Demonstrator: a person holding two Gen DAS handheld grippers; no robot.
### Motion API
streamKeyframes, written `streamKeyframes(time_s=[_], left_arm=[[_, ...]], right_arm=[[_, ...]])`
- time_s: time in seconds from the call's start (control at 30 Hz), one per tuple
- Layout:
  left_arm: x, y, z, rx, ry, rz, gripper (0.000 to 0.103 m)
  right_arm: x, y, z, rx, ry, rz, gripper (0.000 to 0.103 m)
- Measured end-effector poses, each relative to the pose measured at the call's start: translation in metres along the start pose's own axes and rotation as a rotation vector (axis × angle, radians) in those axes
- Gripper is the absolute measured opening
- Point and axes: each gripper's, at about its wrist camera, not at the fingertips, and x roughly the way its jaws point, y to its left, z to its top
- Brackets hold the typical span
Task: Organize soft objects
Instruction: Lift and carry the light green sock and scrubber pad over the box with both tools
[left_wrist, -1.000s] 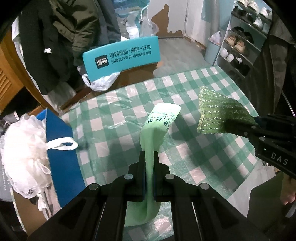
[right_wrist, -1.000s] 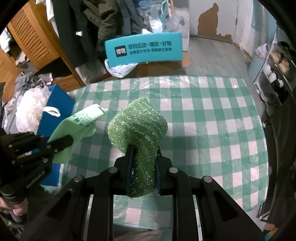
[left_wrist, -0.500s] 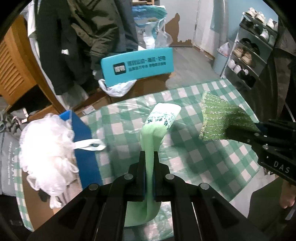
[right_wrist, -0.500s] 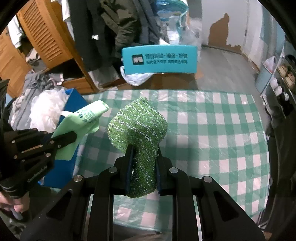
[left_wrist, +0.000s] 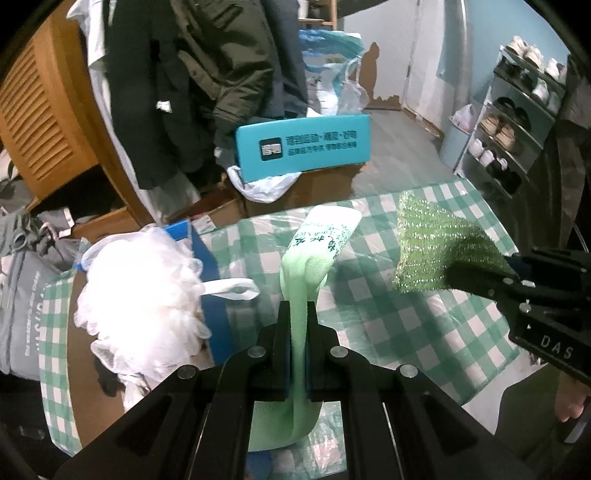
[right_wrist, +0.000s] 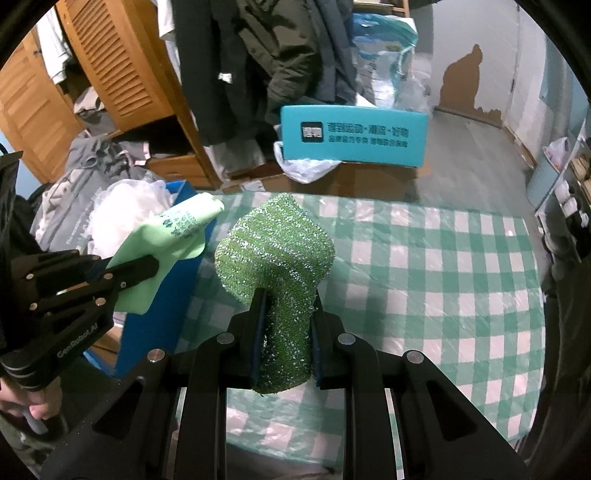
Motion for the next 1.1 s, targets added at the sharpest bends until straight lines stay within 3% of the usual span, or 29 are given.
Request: streamKeyframes(time_s=[0.57, 1.1], left_arm=[[-0.025, 0.063, -0.016, -0.114, -0.03, 0.051, 0.005], [-0.024, 0.133, -0.045, -0.238, -0.001, 0.09, 0.005]], right_arm=[[0.021, 0.067, 0.018, -0.111, 0.02, 0.074, 0.018], [0.065, 0.131, 0.037, -0.188, 0.08, 0.128, 0.018]])
